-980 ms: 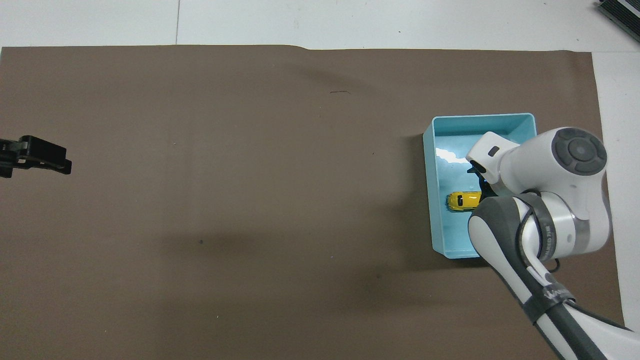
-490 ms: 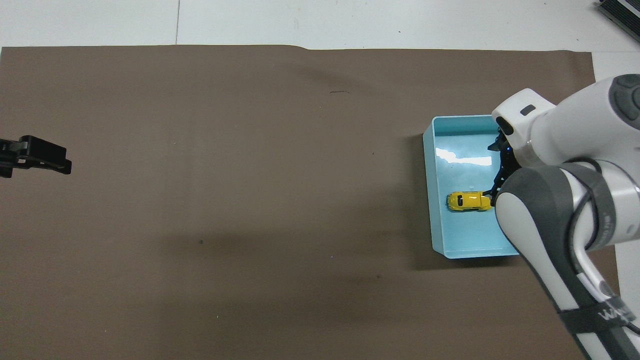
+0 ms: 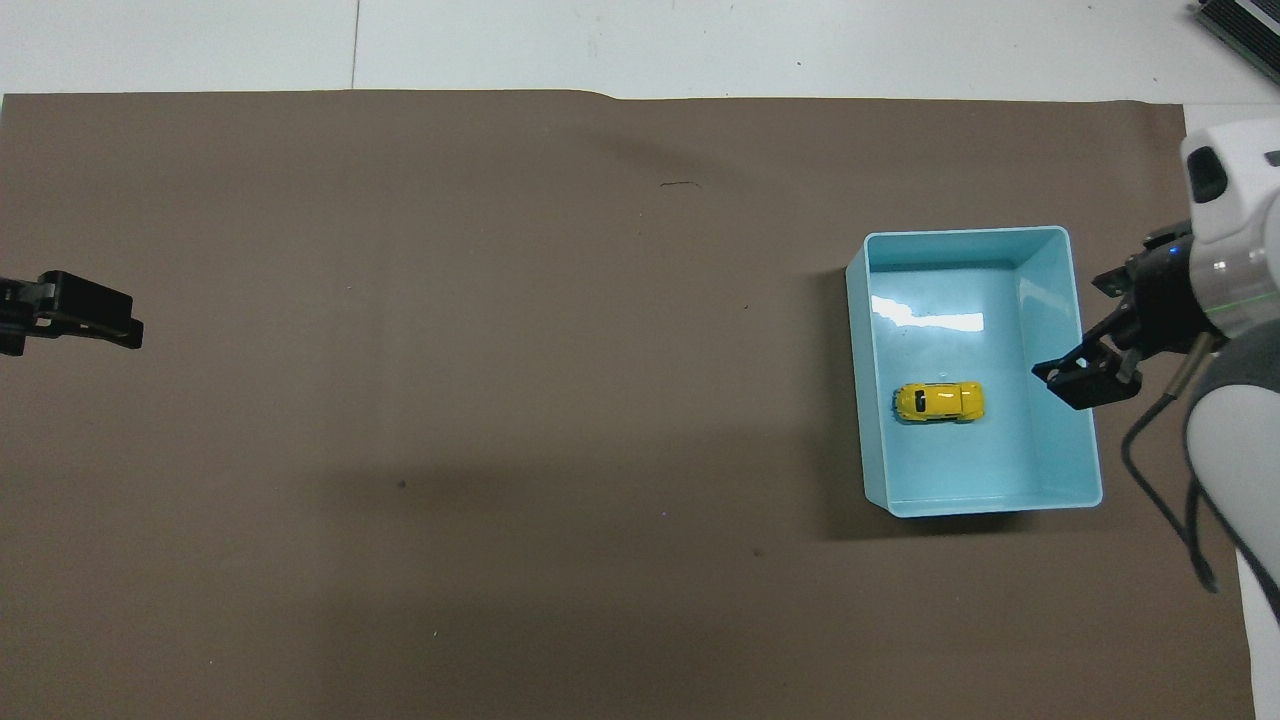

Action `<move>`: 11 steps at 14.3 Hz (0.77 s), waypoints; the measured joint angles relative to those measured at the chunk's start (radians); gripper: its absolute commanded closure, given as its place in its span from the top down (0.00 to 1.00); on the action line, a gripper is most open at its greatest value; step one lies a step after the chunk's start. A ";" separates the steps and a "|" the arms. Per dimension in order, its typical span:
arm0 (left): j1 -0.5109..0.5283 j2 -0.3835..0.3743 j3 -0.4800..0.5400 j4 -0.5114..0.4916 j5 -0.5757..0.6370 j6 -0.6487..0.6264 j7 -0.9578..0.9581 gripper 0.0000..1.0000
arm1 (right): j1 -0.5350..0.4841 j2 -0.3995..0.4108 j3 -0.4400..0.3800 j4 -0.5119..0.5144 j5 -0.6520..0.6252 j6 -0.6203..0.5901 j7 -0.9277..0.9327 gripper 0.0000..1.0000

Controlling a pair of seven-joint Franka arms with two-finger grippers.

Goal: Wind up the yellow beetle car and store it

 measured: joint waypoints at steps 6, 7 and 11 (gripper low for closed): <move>0.000 0.000 0.000 0.000 0.000 0.000 0.000 1.00 | -0.030 0.004 -0.009 0.089 0.078 -0.010 0.630 1.00; 0.000 0.000 0.000 0.000 0.000 0.000 0.000 1.00 | -0.030 0.006 -0.009 0.100 0.078 -0.010 0.680 1.00; 0.000 0.000 0.000 0.000 0.000 0.000 0.000 1.00 | -0.031 0.010 -0.011 0.113 0.078 -0.004 0.734 1.00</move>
